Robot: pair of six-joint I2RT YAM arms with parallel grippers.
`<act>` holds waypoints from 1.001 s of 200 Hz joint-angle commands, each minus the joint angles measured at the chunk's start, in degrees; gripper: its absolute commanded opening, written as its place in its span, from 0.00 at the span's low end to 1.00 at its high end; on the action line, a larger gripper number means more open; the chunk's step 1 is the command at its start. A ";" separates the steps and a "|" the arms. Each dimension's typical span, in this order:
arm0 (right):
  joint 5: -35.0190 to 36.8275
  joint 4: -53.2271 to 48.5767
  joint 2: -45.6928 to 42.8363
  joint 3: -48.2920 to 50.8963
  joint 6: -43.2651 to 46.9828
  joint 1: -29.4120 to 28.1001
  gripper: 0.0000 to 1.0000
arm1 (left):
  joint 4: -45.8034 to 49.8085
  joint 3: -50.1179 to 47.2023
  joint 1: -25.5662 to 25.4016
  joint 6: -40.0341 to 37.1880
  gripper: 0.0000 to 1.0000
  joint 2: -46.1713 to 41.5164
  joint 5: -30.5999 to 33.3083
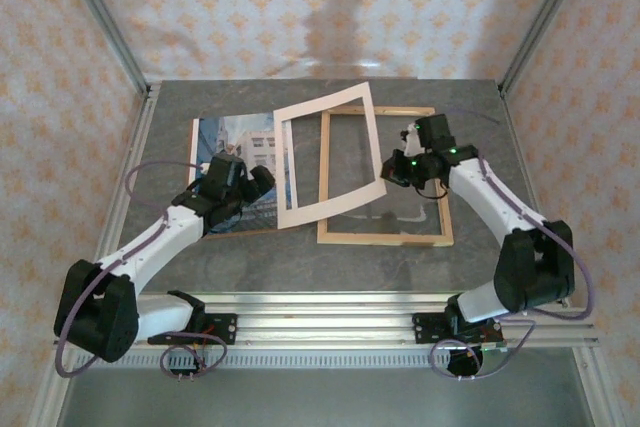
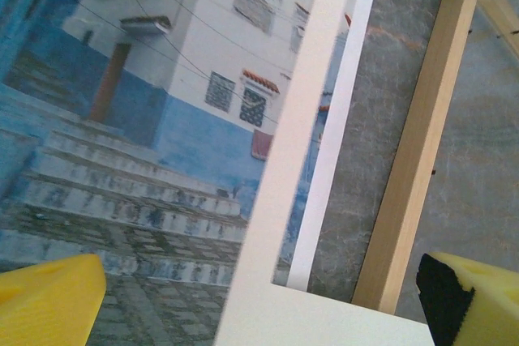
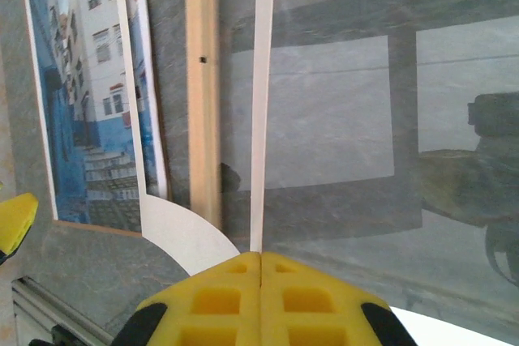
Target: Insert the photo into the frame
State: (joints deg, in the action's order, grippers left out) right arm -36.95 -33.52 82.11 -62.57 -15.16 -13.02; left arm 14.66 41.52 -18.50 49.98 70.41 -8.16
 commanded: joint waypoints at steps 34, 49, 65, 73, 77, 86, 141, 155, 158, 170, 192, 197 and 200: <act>4.96 -11.33 -6.77 1.83 7.74 5.53 0.00 | -3.58 1.15 -1.93 0.61 1.00 4.67 -1.89; 6.34 -12.80 -7.38 1.91 7.78 6.13 0.00 | -4.00 1.60 -2.13 0.53 1.00 5.60 -2.38; 10.34 -14.56 -7.38 1.75 7.69 6.25 0.00 | -4.43 2.03 -2.26 0.41 1.00 6.61 -2.93; 12.40 -15.11 -7.32 1.75 7.63 6.25 0.00 | -4.54 2.27 -2.33 0.38 1.00 7.17 -3.29; 13.15 -15.43 -7.31 1.75 7.61 6.25 0.00 | -4.48 2.42 -2.34 0.35 1.00 7.38 -3.47; 15.86 -16.01 -7.53 1.59 7.35 6.33 0.00 | -4.48 2.71 -2.42 0.26 1.00 7.90 -3.77; 24.52 -17.24 -7.87 0.67 5.98 6.60 0.00 | -3.93 3.32 -2.68 -0.34 1.00 8.63 -4.56; 25.51 -17.52 -7.49 0.21 6.22 6.67 0.00 | -3.81 3.06 -2.77 -0.24 1.00 8.42 -4.41; 25.68 -17.62 -7.30 0.05 6.40 6.68 0.00 | -3.81 2.97 -2.77 -0.26 1.00 8.32 -4.40; 26.56 -18.31 -6.81 -0.77 7.04 6.69 0.00 | -3.64 2.70 -2.77 -0.25 1.00 8.01 -4.24; 26.88 -19.06 -6.24 -1.93 7.85 6.69 0.00 | -3.31 2.18 -2.76 -0.23 1.00 7.48 -4.07; 26.06 -18.77 -6.41 -1.90 7.99 6.69 0.00 | -3.26 2.08 -2.82 -0.22 1.00 7.40 -4.05; 25.35 -18.45 -6.48 -1.86 8.04 6.68 0.00 | -3.23 2.04 -2.83 -0.23 1.00 7.37 -4.05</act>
State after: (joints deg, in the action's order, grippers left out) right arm -13.65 -50.43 75.68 -62.08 -8.54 -6.90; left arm 11.20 43.38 -20.64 50.04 78.89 -12.21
